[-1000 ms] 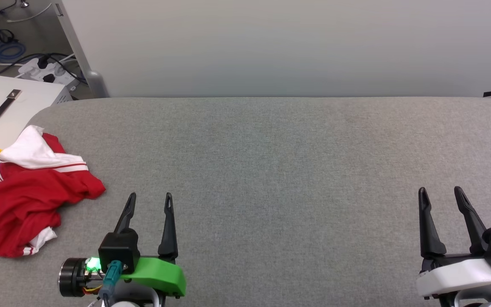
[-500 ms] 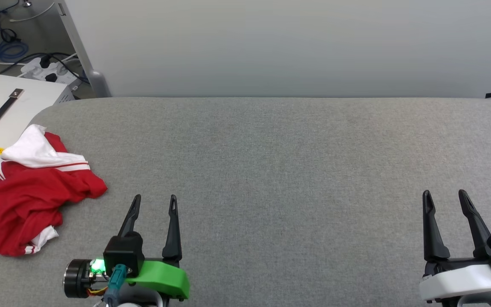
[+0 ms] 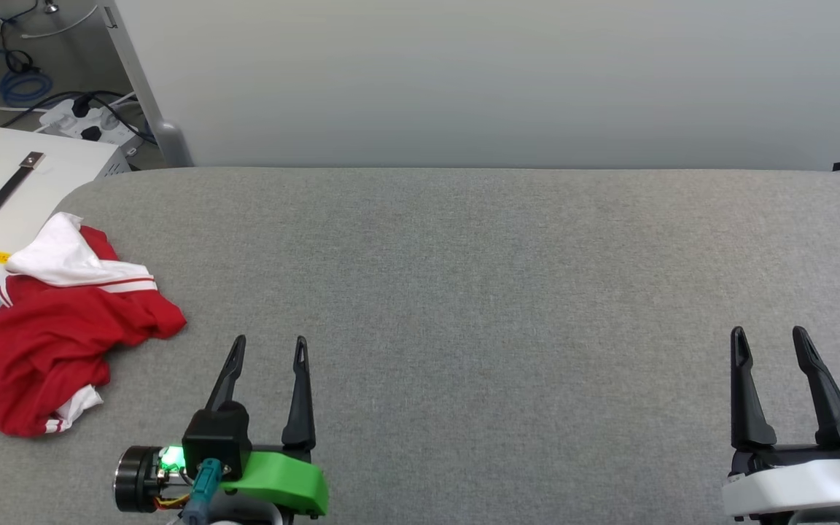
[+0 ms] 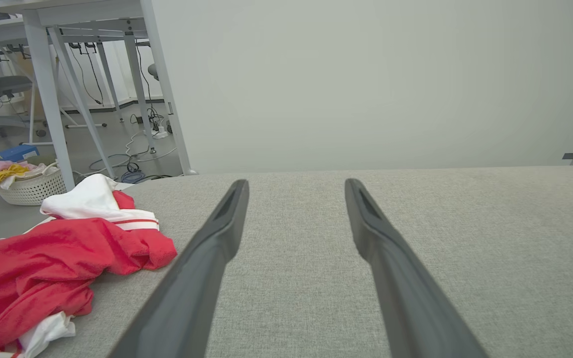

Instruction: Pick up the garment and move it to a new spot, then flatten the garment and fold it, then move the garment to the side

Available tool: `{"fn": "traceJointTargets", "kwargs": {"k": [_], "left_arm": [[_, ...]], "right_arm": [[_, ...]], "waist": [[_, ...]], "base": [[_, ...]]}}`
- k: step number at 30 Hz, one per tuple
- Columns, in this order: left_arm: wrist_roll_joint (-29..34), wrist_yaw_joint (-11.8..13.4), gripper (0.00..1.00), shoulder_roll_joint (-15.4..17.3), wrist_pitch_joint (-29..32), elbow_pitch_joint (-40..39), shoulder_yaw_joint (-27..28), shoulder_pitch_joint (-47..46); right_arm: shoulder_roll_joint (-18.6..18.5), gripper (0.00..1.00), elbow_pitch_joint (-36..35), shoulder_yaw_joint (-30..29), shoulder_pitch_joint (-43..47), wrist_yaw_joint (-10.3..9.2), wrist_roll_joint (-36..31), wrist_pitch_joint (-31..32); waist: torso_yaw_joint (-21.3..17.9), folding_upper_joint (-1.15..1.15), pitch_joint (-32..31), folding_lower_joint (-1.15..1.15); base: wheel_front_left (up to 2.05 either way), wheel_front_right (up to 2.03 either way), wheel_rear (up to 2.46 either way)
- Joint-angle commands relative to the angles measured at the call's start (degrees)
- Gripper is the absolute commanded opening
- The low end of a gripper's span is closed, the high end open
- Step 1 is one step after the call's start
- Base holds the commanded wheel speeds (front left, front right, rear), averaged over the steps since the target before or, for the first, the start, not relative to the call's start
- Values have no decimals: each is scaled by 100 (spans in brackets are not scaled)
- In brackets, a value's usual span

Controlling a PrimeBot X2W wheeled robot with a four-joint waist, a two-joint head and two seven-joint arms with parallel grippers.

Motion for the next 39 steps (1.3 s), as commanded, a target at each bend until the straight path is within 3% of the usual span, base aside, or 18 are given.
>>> {"fn": "traceJointTargets", "kwargs": {"k": [1, 19, 39], "left_arm": [[-36, 42, 100, -18, -57, 20, -19, 17], [-49, 73, 100, -18, -57, 34, -1, -59], [-305, 141, 100, -18, -57, 20, 349, -246]], "right_arm": [[-1, 100, -44, -17, 91, -3, 33, -57], [-1, 100, -85, -8, 92, -3, -19, -57], [-1, 100, -183, 155, -61, -3, -136, -57]], "waist": [[5, 0, 3, 0], [227, 0, 85, 0], [1669, 0, 378, 0]], "base": [[0, 0, 0], [0, 0, 0], [0, 0, 0]]}}
